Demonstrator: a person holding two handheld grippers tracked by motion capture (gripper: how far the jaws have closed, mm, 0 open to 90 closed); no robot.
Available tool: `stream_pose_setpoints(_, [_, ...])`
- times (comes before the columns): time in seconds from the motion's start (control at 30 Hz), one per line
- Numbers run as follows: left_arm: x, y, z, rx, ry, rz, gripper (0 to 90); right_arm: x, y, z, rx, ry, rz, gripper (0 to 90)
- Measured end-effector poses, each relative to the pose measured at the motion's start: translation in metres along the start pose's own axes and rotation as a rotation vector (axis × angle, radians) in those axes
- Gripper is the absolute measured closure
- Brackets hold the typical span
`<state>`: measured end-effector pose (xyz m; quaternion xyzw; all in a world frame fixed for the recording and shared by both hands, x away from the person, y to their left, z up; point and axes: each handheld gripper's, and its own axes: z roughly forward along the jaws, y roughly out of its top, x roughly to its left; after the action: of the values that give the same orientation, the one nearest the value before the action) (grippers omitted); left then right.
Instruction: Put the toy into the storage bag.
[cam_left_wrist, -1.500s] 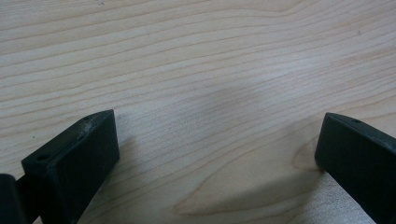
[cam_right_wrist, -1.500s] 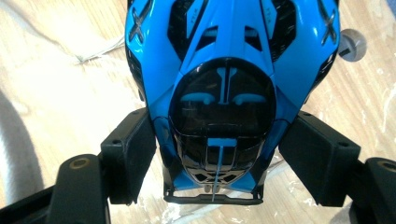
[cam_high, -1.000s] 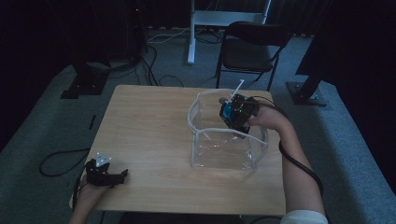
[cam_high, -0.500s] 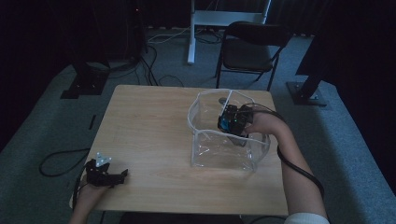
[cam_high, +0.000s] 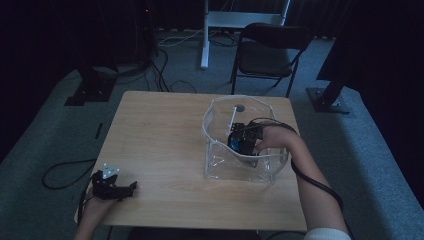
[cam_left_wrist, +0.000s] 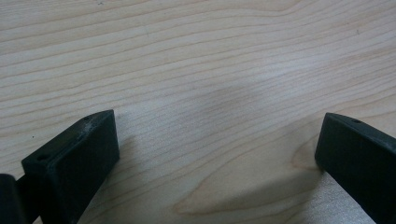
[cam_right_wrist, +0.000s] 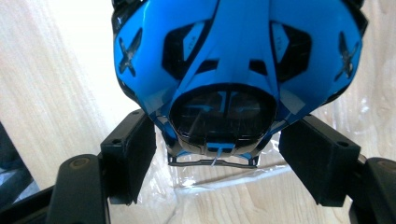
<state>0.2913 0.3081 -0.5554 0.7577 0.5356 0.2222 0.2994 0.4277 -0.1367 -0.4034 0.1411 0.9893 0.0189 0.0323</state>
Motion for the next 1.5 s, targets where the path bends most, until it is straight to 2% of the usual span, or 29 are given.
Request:
stream_pose_setpoints(0.23, [0.0,0.0,0.0,0.0,0.0,0.001,0.2,0.002,0.007,0.007,0.025,0.006,-0.029,26.9])
stream_pose_setpoints(0.73, [0.0,0.0,0.0,0.0,0.0,0.001,0.2,0.002,0.01,0.023,0.059,0.013,-0.029,26.9])
stream_pose_setpoints(0.93, [0.0,0.0,0.0,0.0,0.0,0.001,0.2,0.001,0.013,0.029,0.116,-0.003,-0.02,26.9])
stream_pose_setpoints(1.1, [0.0,0.0,0.0,0.001,0.0,0.001,0.2,0.002,0.014,0.032,0.121,-0.003,-0.026,26.9])
stream_pose_setpoints(1.4, [0.0,0.0,0.0,0.0,0.0,0.001,0.2,0.003,0.017,0.044,0.199,-0.011,-0.024,26.8])
stream_pose_setpoints(1.5, [0.0,0.0,0.0,0.0,0.0,0.001,0.2,0.003,0.017,0.046,0.207,-0.01,-0.029,26.8])
